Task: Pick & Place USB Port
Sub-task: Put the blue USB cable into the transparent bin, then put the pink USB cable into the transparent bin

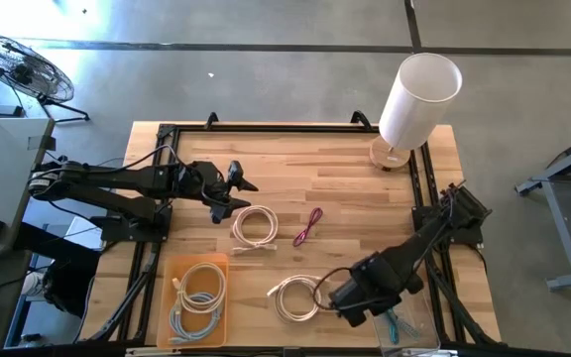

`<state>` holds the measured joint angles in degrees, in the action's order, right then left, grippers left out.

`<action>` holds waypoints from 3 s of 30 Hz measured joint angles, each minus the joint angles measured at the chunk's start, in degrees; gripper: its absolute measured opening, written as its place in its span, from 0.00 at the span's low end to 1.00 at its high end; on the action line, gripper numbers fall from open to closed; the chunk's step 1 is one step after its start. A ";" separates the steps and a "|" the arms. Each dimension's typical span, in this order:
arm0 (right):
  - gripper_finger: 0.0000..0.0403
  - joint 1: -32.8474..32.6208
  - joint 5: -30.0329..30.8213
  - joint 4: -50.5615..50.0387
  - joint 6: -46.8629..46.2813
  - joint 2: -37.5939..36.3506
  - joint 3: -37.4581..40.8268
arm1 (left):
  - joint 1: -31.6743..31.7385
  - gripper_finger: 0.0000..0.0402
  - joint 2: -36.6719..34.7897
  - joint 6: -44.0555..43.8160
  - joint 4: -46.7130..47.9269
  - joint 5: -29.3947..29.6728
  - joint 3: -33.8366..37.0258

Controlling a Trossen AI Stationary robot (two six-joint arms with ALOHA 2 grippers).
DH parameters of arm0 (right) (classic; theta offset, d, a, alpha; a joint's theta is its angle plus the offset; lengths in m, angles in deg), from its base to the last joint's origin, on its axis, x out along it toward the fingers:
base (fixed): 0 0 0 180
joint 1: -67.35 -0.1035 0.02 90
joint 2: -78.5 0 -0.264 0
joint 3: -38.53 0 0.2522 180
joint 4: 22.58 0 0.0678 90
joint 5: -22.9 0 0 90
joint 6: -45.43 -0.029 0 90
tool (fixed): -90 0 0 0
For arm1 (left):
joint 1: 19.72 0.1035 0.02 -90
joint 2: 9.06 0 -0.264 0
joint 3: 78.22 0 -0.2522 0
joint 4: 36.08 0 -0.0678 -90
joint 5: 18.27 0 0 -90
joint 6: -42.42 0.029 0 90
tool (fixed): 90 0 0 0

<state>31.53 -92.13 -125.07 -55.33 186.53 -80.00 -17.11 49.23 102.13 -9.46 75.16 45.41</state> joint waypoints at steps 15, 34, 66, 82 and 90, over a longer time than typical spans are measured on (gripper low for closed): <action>0.04 -3.72 -10.60 18.24 -4.36 0.00 15.85 | 0.00 0.63 0.00 -0.23 0.61 -8.46 0.00; 0.29 -7.49 -11.23 15.68 -4.43 0.00 23.59 | 0.00 0.63 0.00 -4.73 4.48 -8.45 0.01; 0.55 -7.57 51.35 23.49 4.43 -25.51 23.46 | 0.00 0.63 -0.02 -11.03 9.05 -8.26 0.02; 0.55 3.17 50.49 50.69 74.93 -26.23 24.02 | 0.00 0.63 -0.02 -15.36 10.69 -6.92 0.02; 0.55 12.91 45.79 49.56 92.57 -26.23 30.77 | 0.00 0.63 -0.02 -15.18 10.64 -5.91 0.02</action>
<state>44.44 -46.34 -75.52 37.24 160.30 -49.24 -17.11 49.20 86.95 1.19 69.25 45.43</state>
